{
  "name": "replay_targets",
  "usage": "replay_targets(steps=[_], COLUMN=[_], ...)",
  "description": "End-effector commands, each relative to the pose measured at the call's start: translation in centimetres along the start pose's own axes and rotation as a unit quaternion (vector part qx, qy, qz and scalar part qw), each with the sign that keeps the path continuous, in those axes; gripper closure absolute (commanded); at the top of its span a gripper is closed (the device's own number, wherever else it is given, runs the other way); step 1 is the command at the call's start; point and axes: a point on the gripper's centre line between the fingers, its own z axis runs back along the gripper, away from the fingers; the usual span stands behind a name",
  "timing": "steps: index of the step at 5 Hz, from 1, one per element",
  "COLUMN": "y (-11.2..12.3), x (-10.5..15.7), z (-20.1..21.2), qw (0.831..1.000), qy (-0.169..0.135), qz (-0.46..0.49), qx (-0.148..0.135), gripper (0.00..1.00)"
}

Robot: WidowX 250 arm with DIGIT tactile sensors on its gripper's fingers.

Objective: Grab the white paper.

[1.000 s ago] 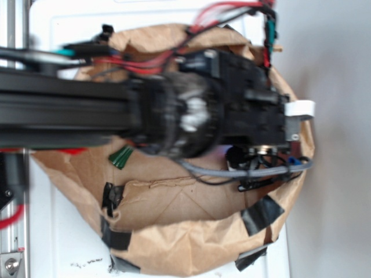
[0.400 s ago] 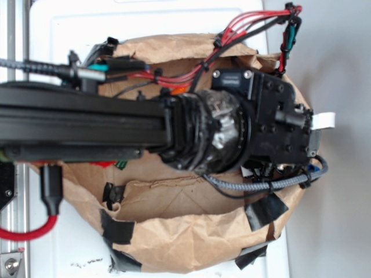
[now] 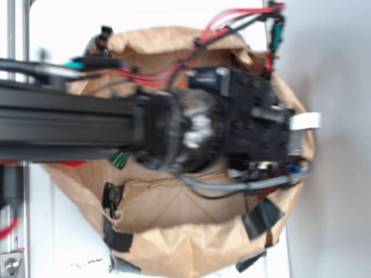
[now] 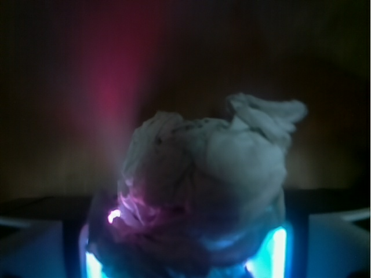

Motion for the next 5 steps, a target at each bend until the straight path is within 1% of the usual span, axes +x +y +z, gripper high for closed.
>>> replay_targets(steps=[1, 2, 3, 4, 5], y=[0.4, 1.1, 1.9, 2.4, 1.7], x=[-2.2, -3.7, -3.7, -3.4, -3.5], z=[10.3, 13.8, 15.7, 16.3, 15.8], qw=[0.993, 0.988, 0.984, 0.985, 0.99], qy=[-0.032, -0.04, -0.04, -0.045, -0.06], qz=[-0.059, -0.078, -0.083, -0.073, -0.072], qx=[-0.092, -0.13, -0.155, -0.153, -0.108], gripper=[1.0, 1.0, 1.0, 1.0, 1.0])
